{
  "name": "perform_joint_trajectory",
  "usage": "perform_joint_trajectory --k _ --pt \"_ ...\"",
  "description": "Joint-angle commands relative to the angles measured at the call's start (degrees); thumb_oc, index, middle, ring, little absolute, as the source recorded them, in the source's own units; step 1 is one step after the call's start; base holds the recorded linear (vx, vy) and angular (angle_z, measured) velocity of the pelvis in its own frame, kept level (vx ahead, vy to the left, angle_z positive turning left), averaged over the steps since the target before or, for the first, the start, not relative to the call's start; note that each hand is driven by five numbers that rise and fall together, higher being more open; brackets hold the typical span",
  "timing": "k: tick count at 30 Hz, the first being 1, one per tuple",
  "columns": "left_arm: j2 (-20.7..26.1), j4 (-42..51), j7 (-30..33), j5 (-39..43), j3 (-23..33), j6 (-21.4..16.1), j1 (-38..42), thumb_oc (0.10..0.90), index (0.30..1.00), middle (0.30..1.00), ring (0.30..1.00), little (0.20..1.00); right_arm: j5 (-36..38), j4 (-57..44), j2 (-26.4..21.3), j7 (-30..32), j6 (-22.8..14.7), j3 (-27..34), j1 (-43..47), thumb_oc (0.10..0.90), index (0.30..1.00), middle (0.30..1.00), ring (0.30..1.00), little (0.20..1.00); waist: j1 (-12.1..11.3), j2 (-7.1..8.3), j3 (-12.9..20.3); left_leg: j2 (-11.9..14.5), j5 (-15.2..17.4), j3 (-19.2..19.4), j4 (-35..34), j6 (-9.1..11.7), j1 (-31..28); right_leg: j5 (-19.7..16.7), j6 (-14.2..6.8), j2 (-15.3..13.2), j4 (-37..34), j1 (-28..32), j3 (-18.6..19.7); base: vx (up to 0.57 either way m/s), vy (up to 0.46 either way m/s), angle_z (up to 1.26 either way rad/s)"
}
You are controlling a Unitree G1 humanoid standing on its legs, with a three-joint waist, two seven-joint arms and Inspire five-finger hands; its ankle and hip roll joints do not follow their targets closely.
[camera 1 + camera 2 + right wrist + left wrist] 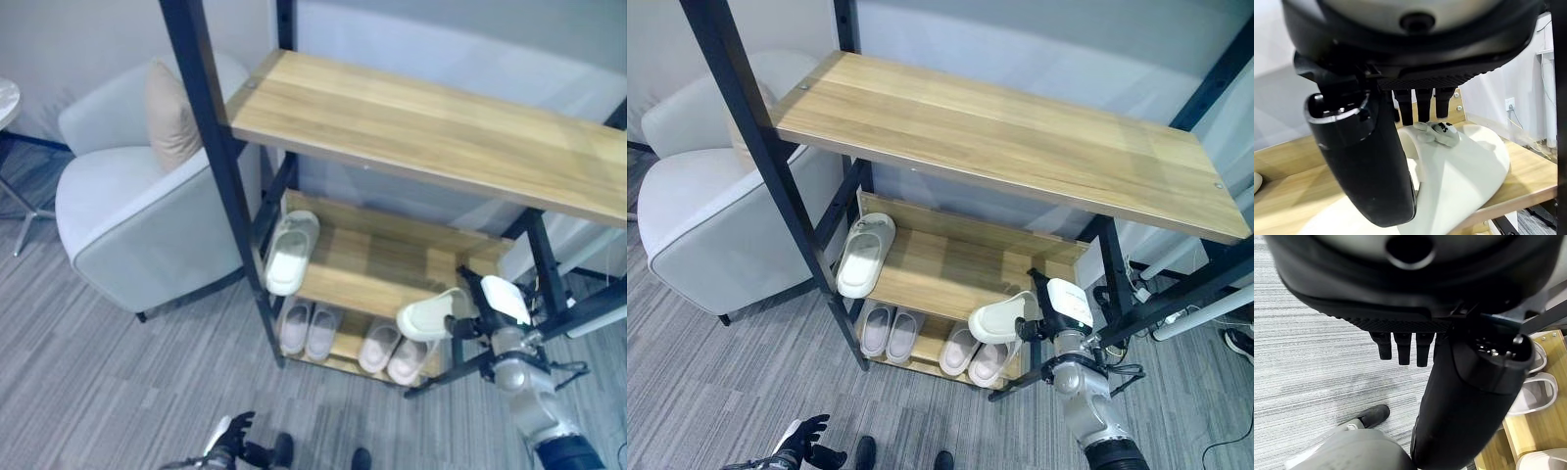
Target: Arrange the slippers neatly on the shoe rack.
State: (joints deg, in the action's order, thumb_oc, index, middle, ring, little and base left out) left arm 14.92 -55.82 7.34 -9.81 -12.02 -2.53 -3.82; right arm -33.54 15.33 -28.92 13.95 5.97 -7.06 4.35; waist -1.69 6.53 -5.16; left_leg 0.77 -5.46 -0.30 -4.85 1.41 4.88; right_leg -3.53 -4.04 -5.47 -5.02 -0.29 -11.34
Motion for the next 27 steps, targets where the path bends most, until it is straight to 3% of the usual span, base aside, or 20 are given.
perform_joint_trajectory --k 1,16,27 --pt "-2.40 -3.62 0.66 -1.73 -3.31 -1.07 1.32 0.800 0.900 0.900 0.900 0.900 0.58 -0.69 -2.33 2.13 0.47 3.62 2.48 0.400 0.300 0.300 0.300 0.300 -1.22 -1.21 0.94 0.58 8.39 2.93 -0.15 1.36 -4.39 2.39 -4.44 -2.74 0.67 0.66 0.64 0.00 0.000 0.00" --pt "-2.49 -3.86 0.77 -1.56 -3.41 -1.50 1.25 0.800 0.900 0.900 0.900 0.900 1.94 -4.41 -3.02 2.05 -3.36 0.98 7.28 0.400 0.300 0.300 0.300 0.300 -1.89 -1.23 0.82 0.72 8.42 3.02 -0.15 1.37 -4.80 2.62 -4.28 -2.51 0.65 1.05 0.66 0.00 0.000 0.00" --pt "-0.84 -3.12 1.21 -1.54 -4.66 -3.02 1.09 0.800 0.900 0.900 0.900 0.900 2.70 -5.57 -8.59 3.99 -8.56 -4.98 21.78 0.400 0.300 0.300 0.300 0.300 -4.59 -0.33 -0.18 1.04 7.71 2.16 -0.15 1.70 -4.08 2.62 -4.16 -2.27 0.69 0.70 -0.08 0.00 0.000 0.00"
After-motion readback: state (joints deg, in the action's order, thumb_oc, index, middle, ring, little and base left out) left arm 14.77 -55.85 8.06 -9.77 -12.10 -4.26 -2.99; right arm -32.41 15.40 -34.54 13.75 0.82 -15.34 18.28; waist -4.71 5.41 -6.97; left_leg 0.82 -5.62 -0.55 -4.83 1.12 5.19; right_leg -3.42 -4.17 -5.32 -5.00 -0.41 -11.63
